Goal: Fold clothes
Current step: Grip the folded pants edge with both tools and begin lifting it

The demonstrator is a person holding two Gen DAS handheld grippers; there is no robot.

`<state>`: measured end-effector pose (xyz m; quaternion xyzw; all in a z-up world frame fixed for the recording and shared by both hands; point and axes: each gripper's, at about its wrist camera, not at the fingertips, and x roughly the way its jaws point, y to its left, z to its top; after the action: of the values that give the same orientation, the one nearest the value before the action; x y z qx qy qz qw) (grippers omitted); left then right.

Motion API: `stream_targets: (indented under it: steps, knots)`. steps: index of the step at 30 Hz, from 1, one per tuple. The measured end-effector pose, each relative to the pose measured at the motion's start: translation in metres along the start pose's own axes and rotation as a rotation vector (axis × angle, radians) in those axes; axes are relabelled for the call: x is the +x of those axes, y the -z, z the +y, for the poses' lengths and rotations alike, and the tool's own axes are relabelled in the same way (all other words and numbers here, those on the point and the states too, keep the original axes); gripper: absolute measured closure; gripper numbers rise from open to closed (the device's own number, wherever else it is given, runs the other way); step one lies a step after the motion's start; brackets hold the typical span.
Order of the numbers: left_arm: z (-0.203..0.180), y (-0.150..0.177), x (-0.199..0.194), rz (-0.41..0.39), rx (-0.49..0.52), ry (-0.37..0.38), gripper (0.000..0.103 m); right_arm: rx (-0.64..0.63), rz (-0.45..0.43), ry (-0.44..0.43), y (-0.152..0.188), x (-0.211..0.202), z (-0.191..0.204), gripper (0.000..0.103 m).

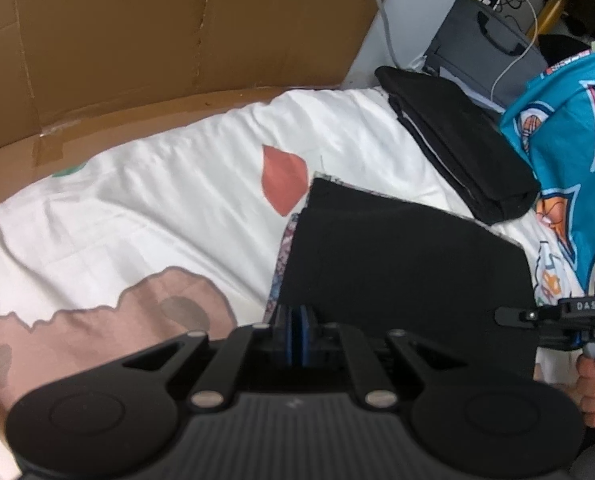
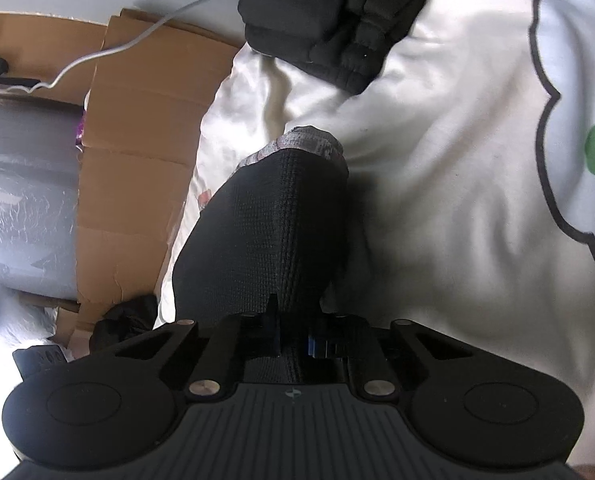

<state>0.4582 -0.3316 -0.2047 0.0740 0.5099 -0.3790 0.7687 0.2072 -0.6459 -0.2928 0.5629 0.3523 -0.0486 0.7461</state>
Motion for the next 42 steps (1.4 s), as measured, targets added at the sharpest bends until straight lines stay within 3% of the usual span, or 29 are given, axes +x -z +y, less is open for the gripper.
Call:
stream_targets:
  steps: [3, 5, 7, 13, 16, 18, 22, 26, 28, 30, 39, 42]
  knots:
    - [-0.002, -0.002, -0.001, 0.008, -0.003, -0.018, 0.097, 0.032, 0.013, 0.007, 0.001, 0.003, -0.005, 0.087]
    - [-0.006, -0.005, -0.001, 0.015, 0.005, -0.023, 0.090, 0.059, 0.034, 0.014, 0.001, 0.006, -0.009, 0.070]
    - [-0.009, -0.009, -0.001, 0.020, 0.013, -0.029, 0.081, 0.072, 0.049, 0.011, 0.002, 0.010, -0.012, 0.065]
    - [-0.008, -0.015, 0.006, 0.021, -0.016, -0.010, 0.064, 0.075, 0.057, -0.016, 0.002, 0.018, -0.012, 0.065]
    - [-0.009, -0.013, 0.013, 0.038, -0.014, -0.018, 0.063, 0.044, 0.054, -0.017, 0.003, 0.018, -0.008, 0.087]
    - [-0.008, -0.011, 0.016, 0.041, -0.018, -0.018, 0.062, 0.026, 0.045, -0.022, 0.005, 0.012, -0.004, 0.094]
    - [-0.008, -0.010, 0.015, 0.039, -0.014, -0.020, 0.060, 0.016, 0.023, -0.048, 0.005, 0.002, -0.002, 0.094]
    - [-0.007, -0.009, 0.016, 0.035, -0.018, -0.018, 0.060, 0.065, 0.066, -0.020, 0.003, 0.013, -0.010, 0.086]
    - [-0.006, -0.008, 0.017, 0.034, -0.020, -0.015, 0.059, 0.076, 0.088, -0.021, 0.005, 0.017, -0.013, 0.068]
    - [-0.005, -0.008, 0.017, 0.033, -0.023, -0.014, 0.058, 0.074, 0.093, -0.024, 0.006, 0.019, -0.012, 0.066]
    - [-0.003, -0.006, 0.017, 0.029, -0.029, -0.007, 0.056, -0.057, 0.035, 0.006, 0.010, 0.023, 0.001, 0.066]
    - [-0.003, -0.007, 0.018, 0.030, -0.027, -0.009, 0.056, -0.055, 0.039, -0.009, 0.009, 0.024, 0.001, 0.074]
